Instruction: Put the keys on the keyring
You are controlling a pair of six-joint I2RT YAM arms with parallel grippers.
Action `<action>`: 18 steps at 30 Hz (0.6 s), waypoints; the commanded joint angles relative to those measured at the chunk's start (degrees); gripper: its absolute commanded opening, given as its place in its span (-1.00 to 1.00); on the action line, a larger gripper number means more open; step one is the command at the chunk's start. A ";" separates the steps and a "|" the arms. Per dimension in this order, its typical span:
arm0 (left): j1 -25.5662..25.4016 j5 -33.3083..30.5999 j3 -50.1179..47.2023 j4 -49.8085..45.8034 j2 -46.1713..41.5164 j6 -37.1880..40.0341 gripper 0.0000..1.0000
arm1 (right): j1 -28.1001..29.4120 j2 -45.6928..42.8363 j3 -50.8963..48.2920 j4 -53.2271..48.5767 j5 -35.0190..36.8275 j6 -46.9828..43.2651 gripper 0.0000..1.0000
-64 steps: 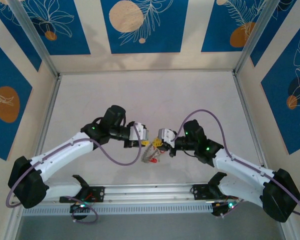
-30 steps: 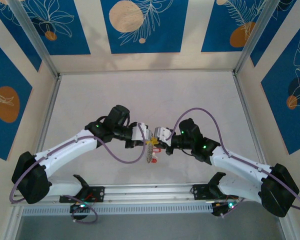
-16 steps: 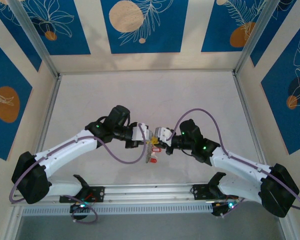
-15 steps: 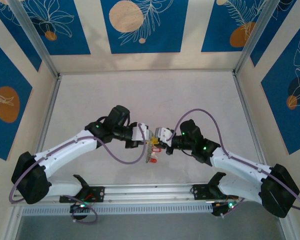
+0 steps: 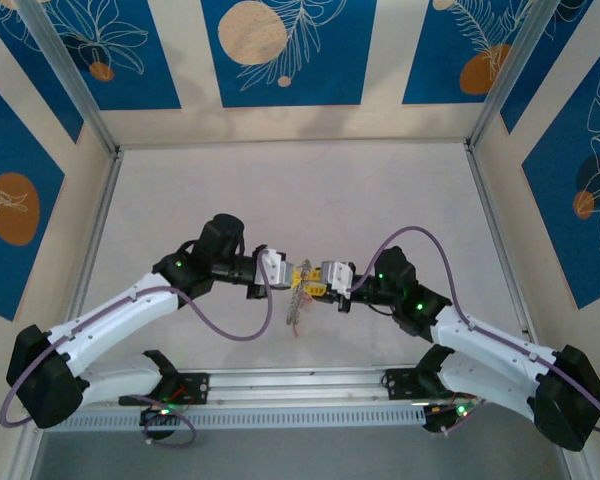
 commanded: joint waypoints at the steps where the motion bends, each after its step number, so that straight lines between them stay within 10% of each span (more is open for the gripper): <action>1: 0.38 4.87 -0.59 4.05 -0.47 -1.19 -1.00 | -0.10 0.48 -0.18 2.42 -1.36 1.11 -0.59; 6: 0.42 5.55 -1.55 6.95 -0.12 -3.13 -1.00 | -0.11 1.16 1.05 1.25 -1.63 1.18 -0.99; 18: 1.52 1.11 -4.56 12.75 -1.65 -6.71 -1.00 | -2.77 1.49 -0.71 0.35 0.02 3.50 -0.87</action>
